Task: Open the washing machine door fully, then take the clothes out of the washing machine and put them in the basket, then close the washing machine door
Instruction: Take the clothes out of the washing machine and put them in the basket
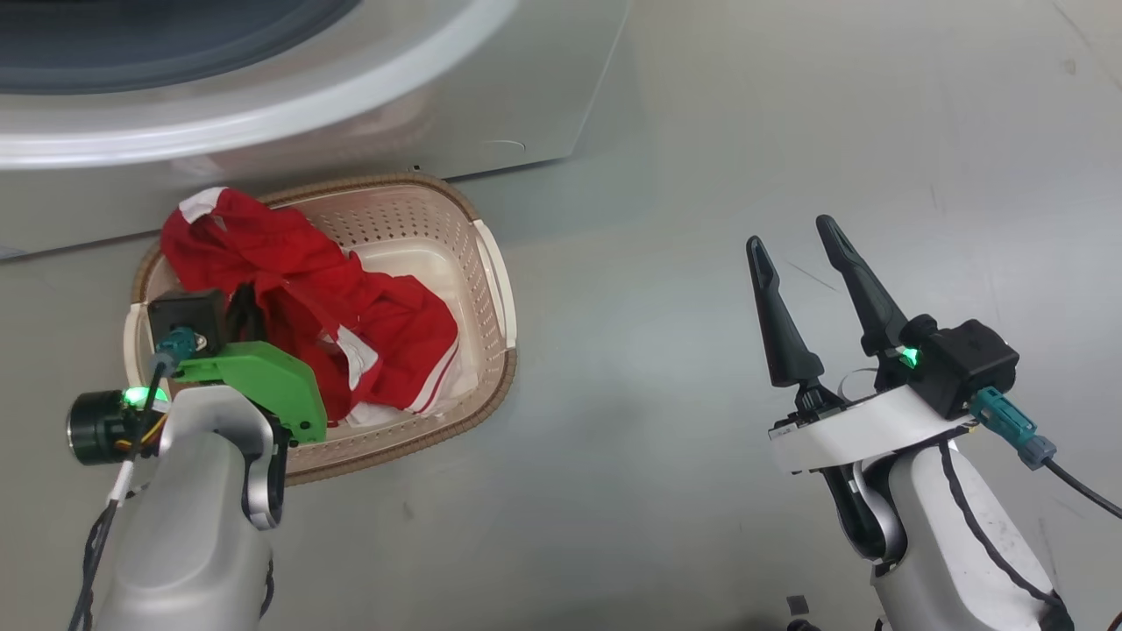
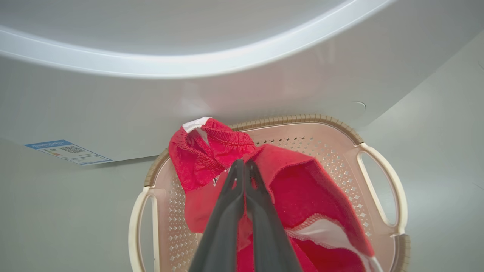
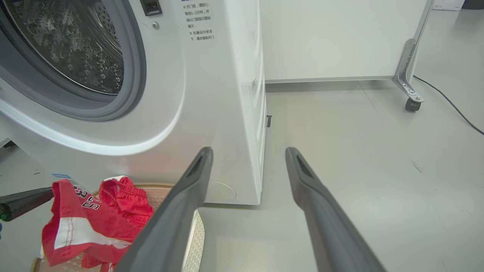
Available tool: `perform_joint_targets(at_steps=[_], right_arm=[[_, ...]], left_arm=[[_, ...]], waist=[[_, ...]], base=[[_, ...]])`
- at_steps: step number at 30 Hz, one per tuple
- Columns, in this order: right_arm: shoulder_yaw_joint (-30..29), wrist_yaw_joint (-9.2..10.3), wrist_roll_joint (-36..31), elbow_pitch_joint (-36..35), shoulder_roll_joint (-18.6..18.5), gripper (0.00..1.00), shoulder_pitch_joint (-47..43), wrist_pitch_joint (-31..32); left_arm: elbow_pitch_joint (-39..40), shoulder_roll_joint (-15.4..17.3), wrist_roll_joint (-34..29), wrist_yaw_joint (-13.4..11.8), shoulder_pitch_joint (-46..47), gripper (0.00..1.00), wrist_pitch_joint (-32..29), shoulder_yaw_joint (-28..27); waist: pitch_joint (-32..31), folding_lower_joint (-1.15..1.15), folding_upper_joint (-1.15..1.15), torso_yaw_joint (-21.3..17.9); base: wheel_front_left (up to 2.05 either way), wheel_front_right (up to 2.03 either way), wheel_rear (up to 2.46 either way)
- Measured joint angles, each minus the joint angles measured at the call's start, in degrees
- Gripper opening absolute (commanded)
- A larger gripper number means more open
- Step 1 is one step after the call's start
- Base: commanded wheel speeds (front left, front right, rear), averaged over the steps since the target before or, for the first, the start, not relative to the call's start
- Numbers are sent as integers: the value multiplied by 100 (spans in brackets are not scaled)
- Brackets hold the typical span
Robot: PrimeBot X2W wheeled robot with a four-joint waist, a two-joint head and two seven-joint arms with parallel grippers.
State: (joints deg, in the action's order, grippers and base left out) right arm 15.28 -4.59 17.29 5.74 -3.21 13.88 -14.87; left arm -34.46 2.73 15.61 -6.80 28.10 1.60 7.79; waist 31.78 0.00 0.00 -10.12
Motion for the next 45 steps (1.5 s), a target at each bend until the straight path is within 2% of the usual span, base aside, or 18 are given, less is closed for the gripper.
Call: perform_joint_targets(at_steps=[10,12,13,14,24,30,32,36,37,40,45], right_arm=[[11,-14,34,19,5,100,273,0],[8,-41,34,51,5,100,289,0],[-2,-41,34,76,8,100,305,0],[-15,-41,34,93,9,100,318,0],[-144,-41,33,269,10,100,322,0],[-244,-40,12,381,8,100,297,0],[-432,-24,-36,442,-62,100,153,0],[-509,19,-93,486,-93,100,38,0],[-537,21,-121,492,-105,100,-30,0],[-552,22,-125,510,-113,100,-152,0],[-553,45,-158,522,-107,100,-324,0]], left_arm=[[-906,178,-1,0,459,0,-60,-71],[-1045,175,1,0,488,47,-48,-92],[-1124,169,2,0,515,96,-29,-96],[-1183,157,12,0,539,100,5,-109],[-1433,62,89,12,591,100,825,-191],[-1328,23,89,169,551,100,1288,-171],[-920,-27,92,308,318,100,1334,-126],[-472,-38,102,313,91,100,1315,-133],[-59,-41,74,312,18,100,1310,-158],[427,-42,-7,308,-67,100,1311,-197],[870,-44,-82,303,-432,100,1311,-208]], waist=[[446,0,0,-191],[464,0,0,-215],[458,0,0,-217],[444,0,0,-217],[153,0,0,-91],[-125,0,0,33],[-481,1,0,184],[-757,0,0,298],[-900,0,0,355],[-1119,0,0,442],[-1419,0,0,549]], base=[[0,0,0],[0,0,0],[0,0,0],[0,0,0],[0,0,0],[0,0,0],[0,0,0],[0,0,0],[0,0,0],[0,0,0],[0,0,0]])
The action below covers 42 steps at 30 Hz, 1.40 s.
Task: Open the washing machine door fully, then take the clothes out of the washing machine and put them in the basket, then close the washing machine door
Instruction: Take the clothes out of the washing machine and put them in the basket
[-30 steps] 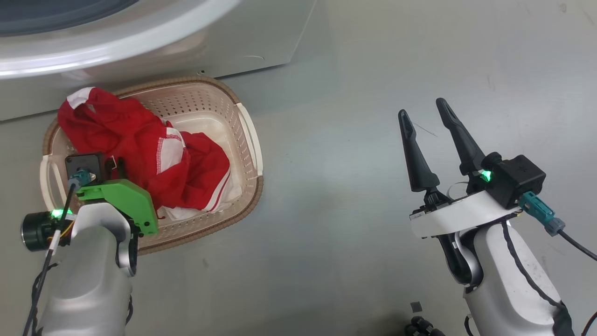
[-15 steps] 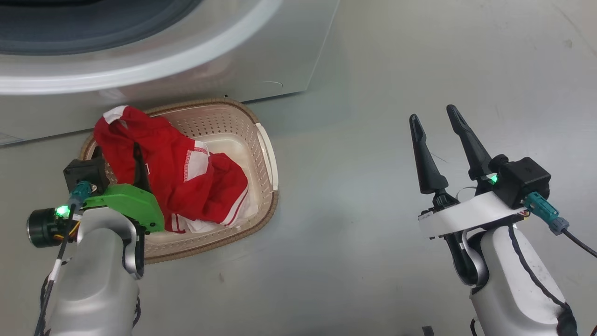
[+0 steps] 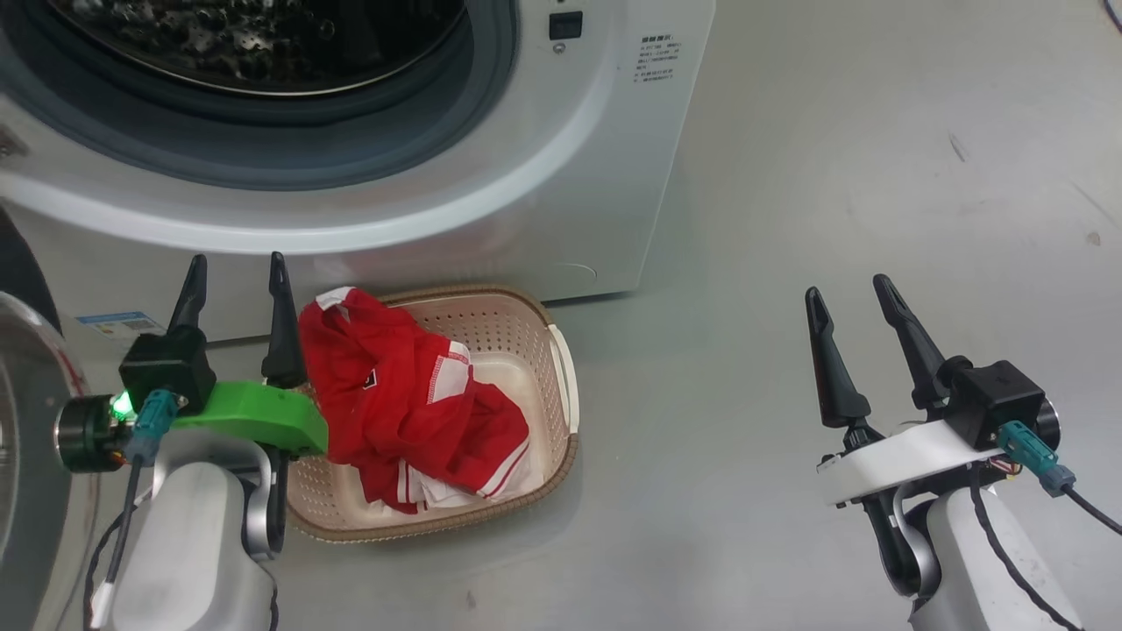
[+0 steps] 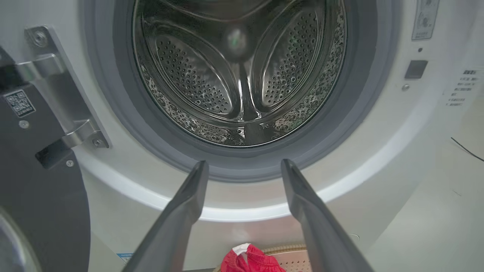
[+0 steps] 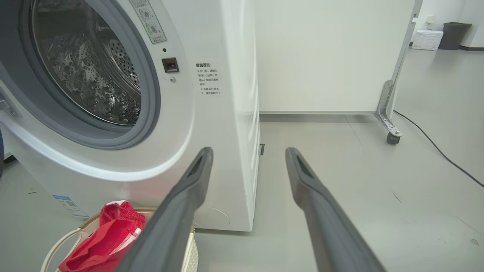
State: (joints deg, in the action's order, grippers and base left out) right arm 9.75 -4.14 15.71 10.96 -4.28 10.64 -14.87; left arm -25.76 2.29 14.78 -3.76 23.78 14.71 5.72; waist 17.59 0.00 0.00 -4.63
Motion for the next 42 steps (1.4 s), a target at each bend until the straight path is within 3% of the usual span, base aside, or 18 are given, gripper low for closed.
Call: perform_joint_targets(at_steps=[11,20,42], right_arm=[[13,37,-97,-11,9,100,-492,0],[-36,178,-123,-101,18,100,-889,0],[18,285,-172,-326,27,100,-1237,1]], left_arm=[[945,2,-181,-76,-1031,100,0,0],[1300,3,-188,-125,-1754,100,0,151],[2083,19,-227,-192,-2659,100,-51,428]], waist=[[-805,0,0,194],[-1234,0,0,249],[-1474,0,0,396]], base=[[0,0,0],[0,0,0],[0,0,0]])
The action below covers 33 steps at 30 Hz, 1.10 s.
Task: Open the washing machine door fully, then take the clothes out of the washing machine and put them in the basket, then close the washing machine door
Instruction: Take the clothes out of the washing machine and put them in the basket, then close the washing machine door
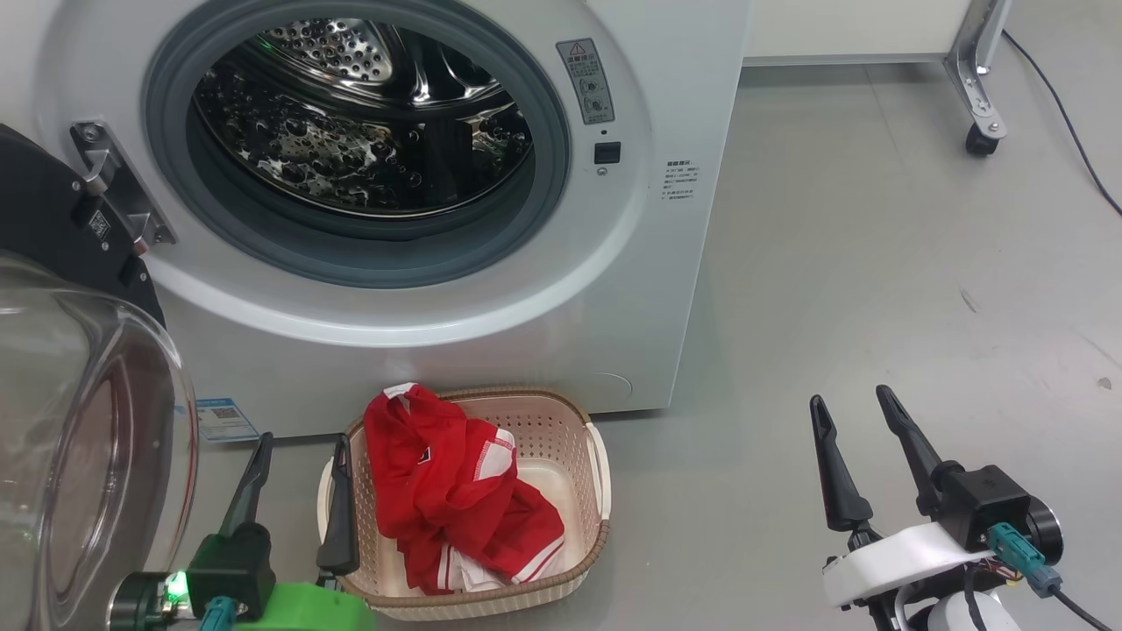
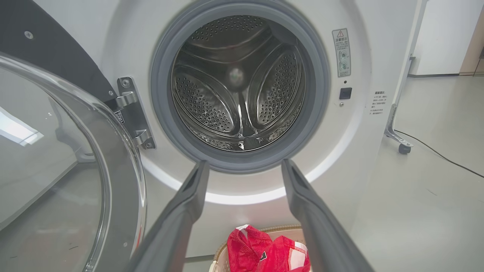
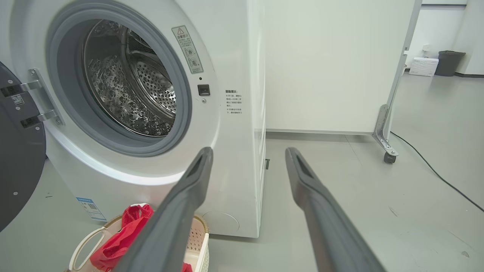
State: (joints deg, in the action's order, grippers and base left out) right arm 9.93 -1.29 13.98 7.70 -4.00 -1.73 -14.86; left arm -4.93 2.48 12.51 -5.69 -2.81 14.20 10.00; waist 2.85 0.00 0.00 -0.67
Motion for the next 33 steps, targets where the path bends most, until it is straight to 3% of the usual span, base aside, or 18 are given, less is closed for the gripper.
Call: perform_joint_targets(at_steps=[33], right_arm=[[31,85,10,-142,2,100,-130,94]], left_arm=[[538,7,-143,-55,-252,100,-264,76]], waist=[[-87,0,0,-12]], base=[[-8,8,0]])
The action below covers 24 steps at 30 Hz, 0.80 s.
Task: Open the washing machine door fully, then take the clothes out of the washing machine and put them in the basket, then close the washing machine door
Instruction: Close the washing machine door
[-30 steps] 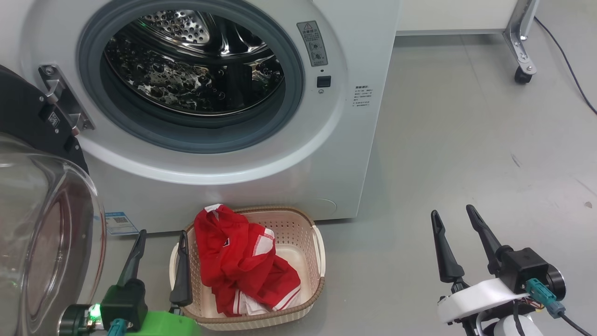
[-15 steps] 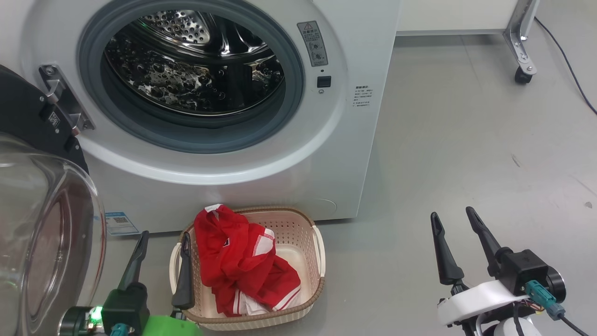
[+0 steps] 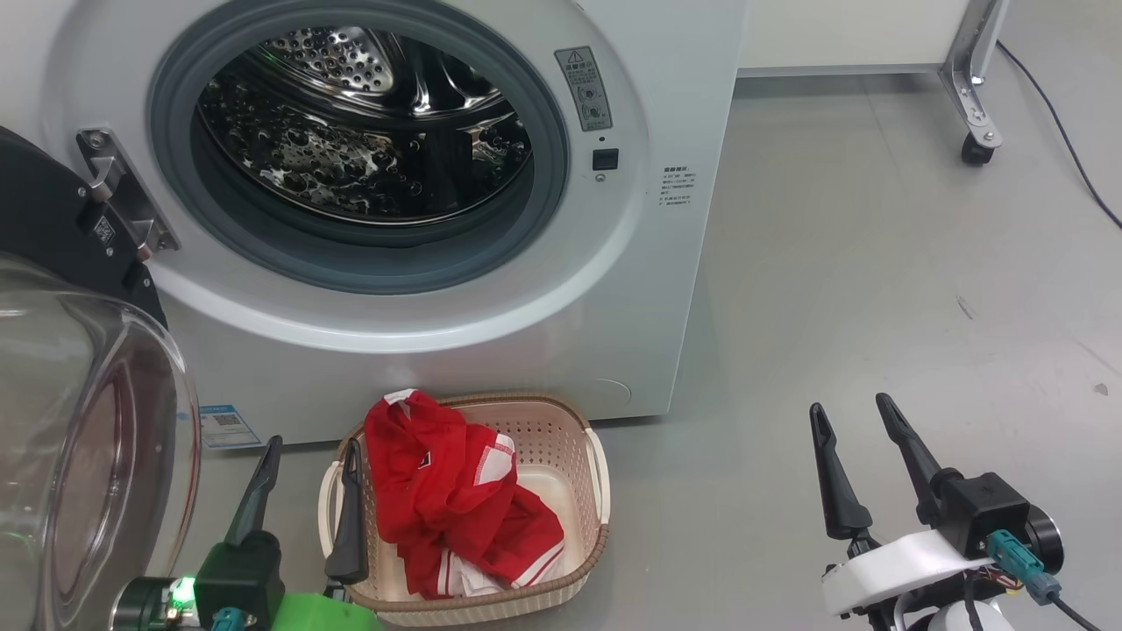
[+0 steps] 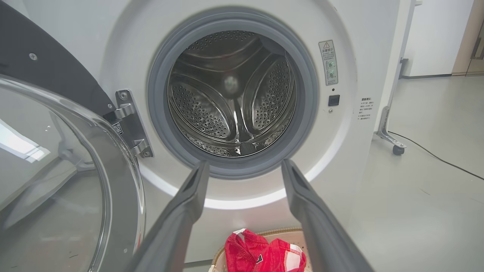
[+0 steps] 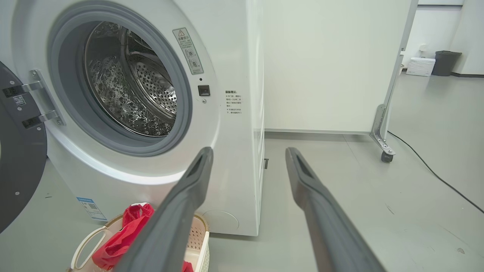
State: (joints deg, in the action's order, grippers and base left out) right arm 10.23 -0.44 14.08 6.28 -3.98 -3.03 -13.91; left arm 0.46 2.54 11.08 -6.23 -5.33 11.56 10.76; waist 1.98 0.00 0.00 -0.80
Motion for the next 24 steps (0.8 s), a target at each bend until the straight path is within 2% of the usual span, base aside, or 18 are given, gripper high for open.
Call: perform_joint_targets(at_steps=[10,24], right_arm=[[4,3,0,-11,3,100,-1,8],[0,12,25,-22,4,100,-2,9]], left_arm=[[91,2,-9,0,-61,100,-88,4],[189,14,-20,-1,-68,100,-99,24]], waist=[[4,0,0,24],[-48,0,0,65]], base=[[-66,66,0],[-101,101,0]])
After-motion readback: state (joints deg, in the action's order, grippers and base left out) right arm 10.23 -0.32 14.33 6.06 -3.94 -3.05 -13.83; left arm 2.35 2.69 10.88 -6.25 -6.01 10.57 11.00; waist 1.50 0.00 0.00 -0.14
